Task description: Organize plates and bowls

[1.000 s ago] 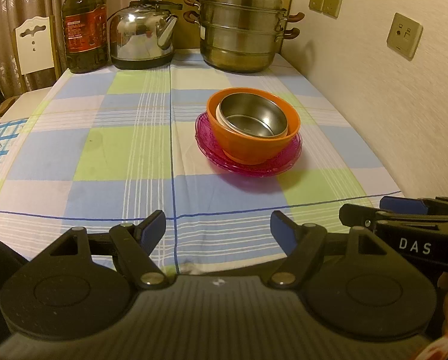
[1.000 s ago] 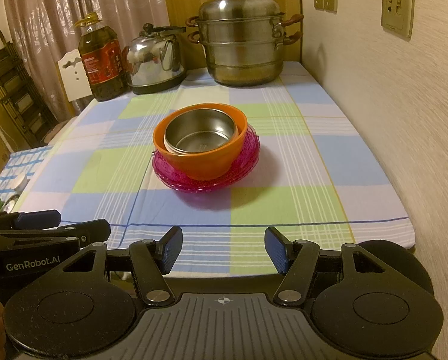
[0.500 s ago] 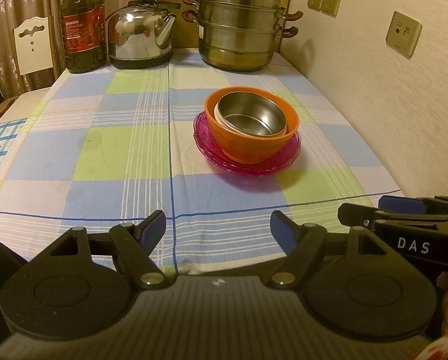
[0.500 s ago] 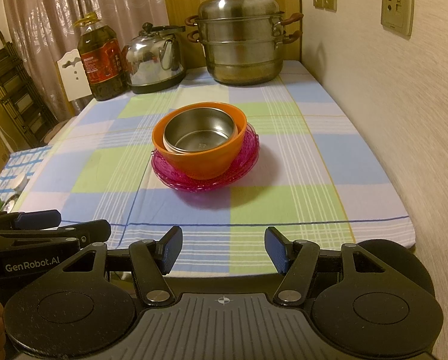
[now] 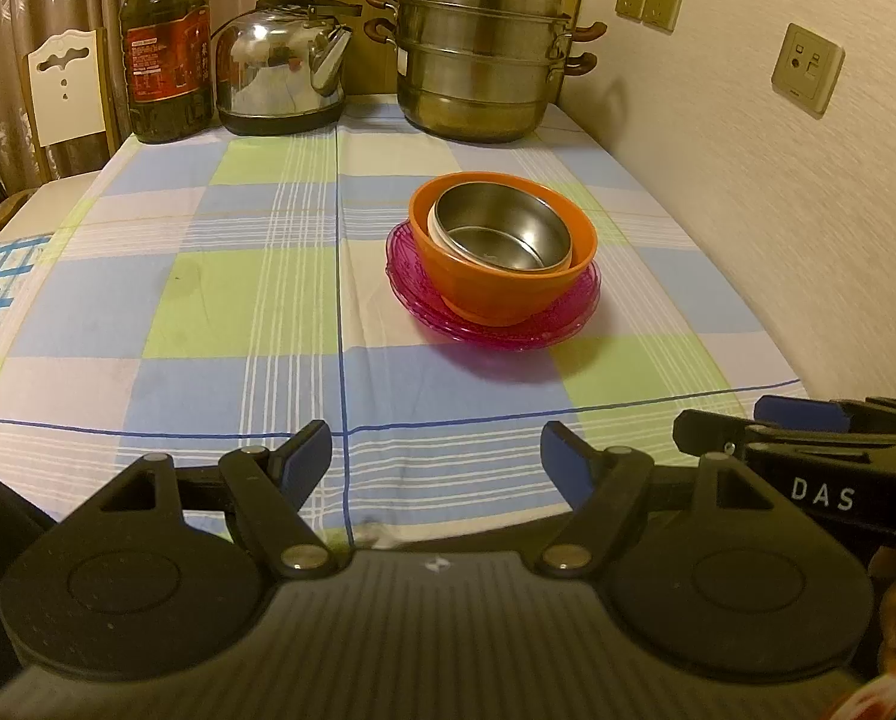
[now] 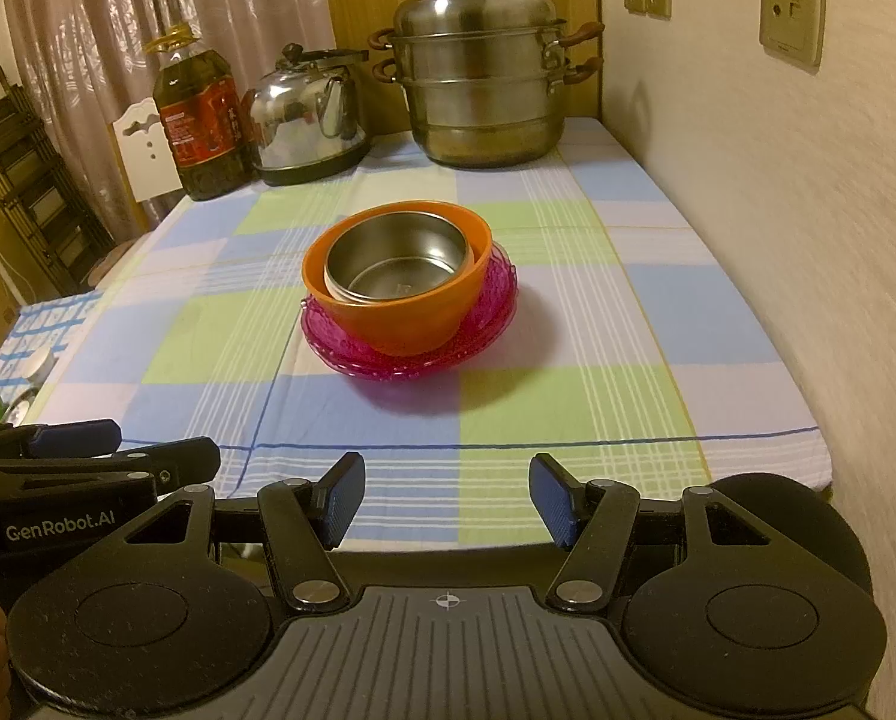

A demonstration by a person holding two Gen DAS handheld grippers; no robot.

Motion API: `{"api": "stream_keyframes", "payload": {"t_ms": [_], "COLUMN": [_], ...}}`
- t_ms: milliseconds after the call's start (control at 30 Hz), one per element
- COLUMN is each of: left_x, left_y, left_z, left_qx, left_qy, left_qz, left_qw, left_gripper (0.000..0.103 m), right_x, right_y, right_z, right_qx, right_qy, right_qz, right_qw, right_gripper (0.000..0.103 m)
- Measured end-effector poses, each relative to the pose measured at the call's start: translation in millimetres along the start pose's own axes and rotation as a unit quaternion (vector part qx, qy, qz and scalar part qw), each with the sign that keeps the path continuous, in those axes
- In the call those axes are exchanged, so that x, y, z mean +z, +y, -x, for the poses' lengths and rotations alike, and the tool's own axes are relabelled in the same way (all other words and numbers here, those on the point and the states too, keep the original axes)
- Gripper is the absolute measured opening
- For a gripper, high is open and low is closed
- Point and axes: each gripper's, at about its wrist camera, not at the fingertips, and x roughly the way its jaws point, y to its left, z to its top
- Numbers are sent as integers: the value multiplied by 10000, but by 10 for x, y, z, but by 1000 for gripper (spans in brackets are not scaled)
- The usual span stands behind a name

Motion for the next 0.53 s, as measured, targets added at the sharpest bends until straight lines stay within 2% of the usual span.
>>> {"api": "stream_keyframes", "payload": {"t_ms": [333,400,533], "left_x": [-22,-32,-34], "left_y": [15,15,24], "left_z": [11,19,17], "left_qx": [-37,-25,-77], "left_qy": [-17,-59,-61], "left_qz": [36,42,55], "left_qw": [10000,10000,9999], "left_gripper": [75,80,80], "right_x": [-13,-15,-29], "right_y": [-8,-10,-12], "right_z": [-10,-11,-17], "right_qx": [3,5,2], "right_qy": [3,2,-7], "right_qz": [-9,-11,-31], "right_qw": [10000,10000,10000], "right_gripper": [61,61,61]}}
